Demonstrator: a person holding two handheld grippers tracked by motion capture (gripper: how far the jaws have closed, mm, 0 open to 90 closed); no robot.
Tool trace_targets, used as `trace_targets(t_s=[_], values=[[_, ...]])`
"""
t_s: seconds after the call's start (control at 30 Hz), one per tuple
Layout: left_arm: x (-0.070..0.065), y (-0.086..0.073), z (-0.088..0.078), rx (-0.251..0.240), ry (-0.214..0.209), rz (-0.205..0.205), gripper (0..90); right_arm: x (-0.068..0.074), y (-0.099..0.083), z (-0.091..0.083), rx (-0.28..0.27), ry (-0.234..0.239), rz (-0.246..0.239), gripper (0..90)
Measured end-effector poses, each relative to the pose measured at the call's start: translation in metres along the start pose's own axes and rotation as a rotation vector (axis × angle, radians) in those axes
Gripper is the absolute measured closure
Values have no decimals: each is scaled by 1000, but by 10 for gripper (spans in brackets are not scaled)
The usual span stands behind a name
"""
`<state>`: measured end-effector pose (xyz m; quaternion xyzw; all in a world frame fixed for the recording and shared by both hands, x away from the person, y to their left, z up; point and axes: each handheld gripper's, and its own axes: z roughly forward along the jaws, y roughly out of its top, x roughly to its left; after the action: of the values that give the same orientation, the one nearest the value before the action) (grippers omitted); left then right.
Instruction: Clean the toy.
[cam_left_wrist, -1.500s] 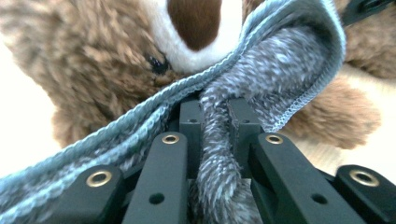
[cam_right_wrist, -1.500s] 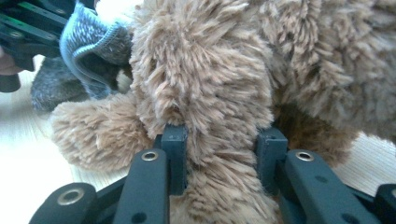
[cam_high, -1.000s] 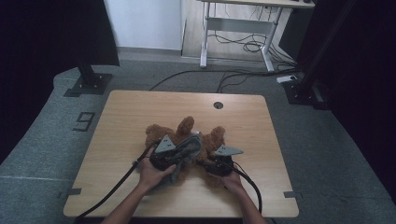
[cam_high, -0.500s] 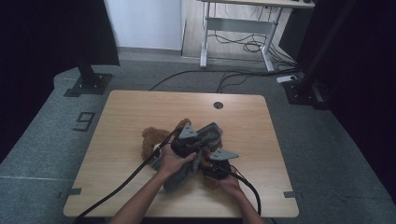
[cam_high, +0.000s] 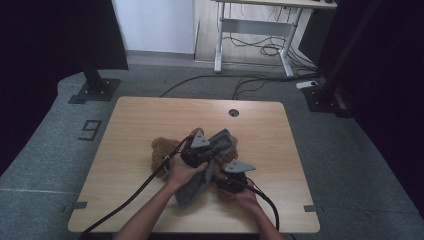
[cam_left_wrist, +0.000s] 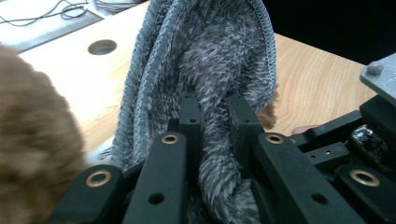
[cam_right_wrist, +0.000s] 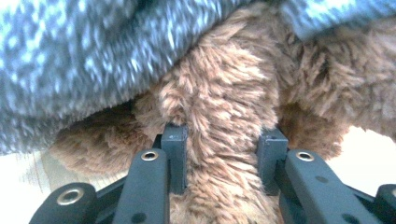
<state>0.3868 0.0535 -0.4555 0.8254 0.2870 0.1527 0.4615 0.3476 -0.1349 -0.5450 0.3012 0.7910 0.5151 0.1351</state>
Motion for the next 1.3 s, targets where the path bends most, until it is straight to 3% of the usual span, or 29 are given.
trace_targets(t_s=[0.2, 0.37, 0.43, 0.57, 0.67, 0.9, 1.0, 1.13, 1.3], values=[[11, -5, -11, -13, 31, -5, 790, 0, 0, 0, 1, -1, 4, 643], [26, -7, -29, -14, 99, -29, 790, 1, -1, 0, -2, 0, 6, 643], [30, -7, -34, -13, 105, -32, 790, 1, -1, 0, 0, 4, 5, 643], [26, -2, -35, -35, 71, -30, 789, 1, -1, 0, -2, 16, 2, 643], [17, 5, -29, -53, 19, -38, 789, 2, -1, 2, -7, 23, 0, 643], [2, 22, 0, -31, -29, -18, 789, 3, 0, 3, -3, 17, 0, 643], [-1, 28, 11, -9, -38, -13, 788, 3, 0, 3, -3, 13, 3, 641], [0, 26, 23, 56, -12, -1, 787, 3, 0, 3, -2, 10, 6, 640], [6, 14, 17, 55, -1, -25, 785, 4, -1, 2, 6, -2, 9, 638]])
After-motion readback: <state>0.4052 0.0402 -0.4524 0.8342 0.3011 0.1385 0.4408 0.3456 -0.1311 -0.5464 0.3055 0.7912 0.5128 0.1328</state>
